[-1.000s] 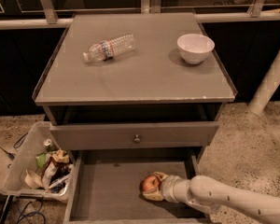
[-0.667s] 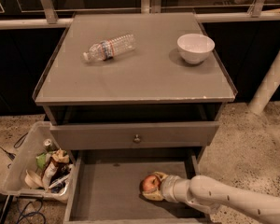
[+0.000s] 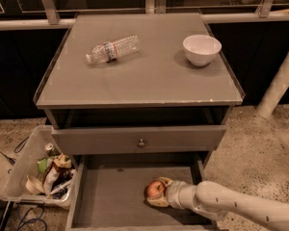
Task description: Place apple into middle drawer
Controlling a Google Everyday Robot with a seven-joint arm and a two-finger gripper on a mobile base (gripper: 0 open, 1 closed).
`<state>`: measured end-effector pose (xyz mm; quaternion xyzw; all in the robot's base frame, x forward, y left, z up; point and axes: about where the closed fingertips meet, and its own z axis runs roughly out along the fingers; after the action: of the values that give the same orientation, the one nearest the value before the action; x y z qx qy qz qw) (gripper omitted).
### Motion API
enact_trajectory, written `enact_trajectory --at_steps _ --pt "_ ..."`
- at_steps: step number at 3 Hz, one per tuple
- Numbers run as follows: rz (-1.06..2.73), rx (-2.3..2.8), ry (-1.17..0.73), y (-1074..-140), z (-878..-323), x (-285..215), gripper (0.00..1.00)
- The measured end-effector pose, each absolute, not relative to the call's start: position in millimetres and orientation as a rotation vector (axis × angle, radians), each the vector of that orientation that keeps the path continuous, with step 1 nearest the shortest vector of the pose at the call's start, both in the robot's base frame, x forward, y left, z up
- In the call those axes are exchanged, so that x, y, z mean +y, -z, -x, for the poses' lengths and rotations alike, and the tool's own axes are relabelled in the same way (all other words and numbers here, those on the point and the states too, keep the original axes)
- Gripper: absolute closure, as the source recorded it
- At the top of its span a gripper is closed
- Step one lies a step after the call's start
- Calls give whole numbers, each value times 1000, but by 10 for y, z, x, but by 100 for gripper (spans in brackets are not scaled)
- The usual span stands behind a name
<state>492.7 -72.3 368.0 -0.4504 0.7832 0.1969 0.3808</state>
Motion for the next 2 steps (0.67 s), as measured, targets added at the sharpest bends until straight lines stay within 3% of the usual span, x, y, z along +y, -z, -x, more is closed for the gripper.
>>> enact_trajectory --at_steps 1,2 --pt "1150 1999 -503 -3680 -4927 -723 13" --pt "1150 1999 -503 -3680 -4927 -722 0"
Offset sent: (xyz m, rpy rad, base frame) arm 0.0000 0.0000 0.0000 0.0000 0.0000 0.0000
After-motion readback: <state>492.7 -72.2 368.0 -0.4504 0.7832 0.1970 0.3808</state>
